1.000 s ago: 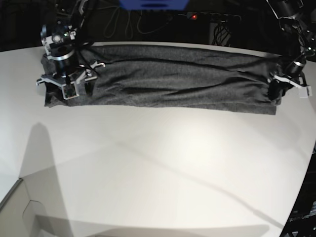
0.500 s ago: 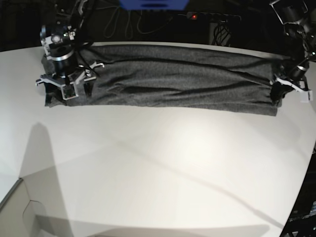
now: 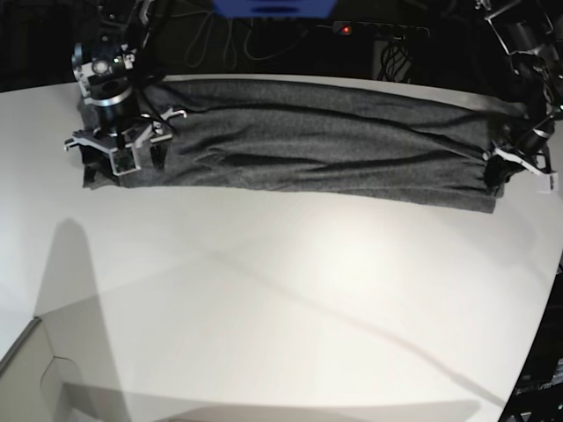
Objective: Layout the t-shirt on the table in an organized manner, then fold the t-shirt properly
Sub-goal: 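Pull the strip ends apart with both grippers to straighten it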
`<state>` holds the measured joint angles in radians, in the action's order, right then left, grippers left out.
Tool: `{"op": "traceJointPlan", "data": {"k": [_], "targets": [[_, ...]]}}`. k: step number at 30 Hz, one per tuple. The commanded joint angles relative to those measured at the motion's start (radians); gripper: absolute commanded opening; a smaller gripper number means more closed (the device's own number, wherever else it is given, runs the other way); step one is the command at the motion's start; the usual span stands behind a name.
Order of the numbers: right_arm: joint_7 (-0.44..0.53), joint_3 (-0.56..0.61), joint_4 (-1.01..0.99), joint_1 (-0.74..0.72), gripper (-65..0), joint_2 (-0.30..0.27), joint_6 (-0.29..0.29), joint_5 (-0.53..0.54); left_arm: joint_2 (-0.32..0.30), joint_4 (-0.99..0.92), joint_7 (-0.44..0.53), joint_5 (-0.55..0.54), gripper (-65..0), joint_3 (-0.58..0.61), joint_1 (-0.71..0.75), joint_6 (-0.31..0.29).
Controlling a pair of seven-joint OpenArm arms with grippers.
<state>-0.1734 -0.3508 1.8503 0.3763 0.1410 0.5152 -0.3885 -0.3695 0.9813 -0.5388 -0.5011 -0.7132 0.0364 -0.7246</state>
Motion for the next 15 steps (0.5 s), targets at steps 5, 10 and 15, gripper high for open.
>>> {"op": "traceJointPlan", "data": {"k": [5, 10, 15], "targets": [[0.022, -0.001, 0.019, 0.02, -22.5, 0.001, -0.008, 0.007, -0.043, 0.027, -0.016, 0.02, -64.9, -0.004, -0.016, 0.026], [0.022, -0.001, 0.01, 0.039, -22.5, 0.016, -0.008, 0.009, -0.049, 0.097, -0.016, 0.019, -64.9, -0.004, -0.016, 0.026], [0.022, -0.011, -0.059, 0.034, -22.5, 0.016, -0.011, 0.009, -0.05, 0.158, -0.048, 0.019, -64.9, -0.012, -0.019, 0.026]]}}
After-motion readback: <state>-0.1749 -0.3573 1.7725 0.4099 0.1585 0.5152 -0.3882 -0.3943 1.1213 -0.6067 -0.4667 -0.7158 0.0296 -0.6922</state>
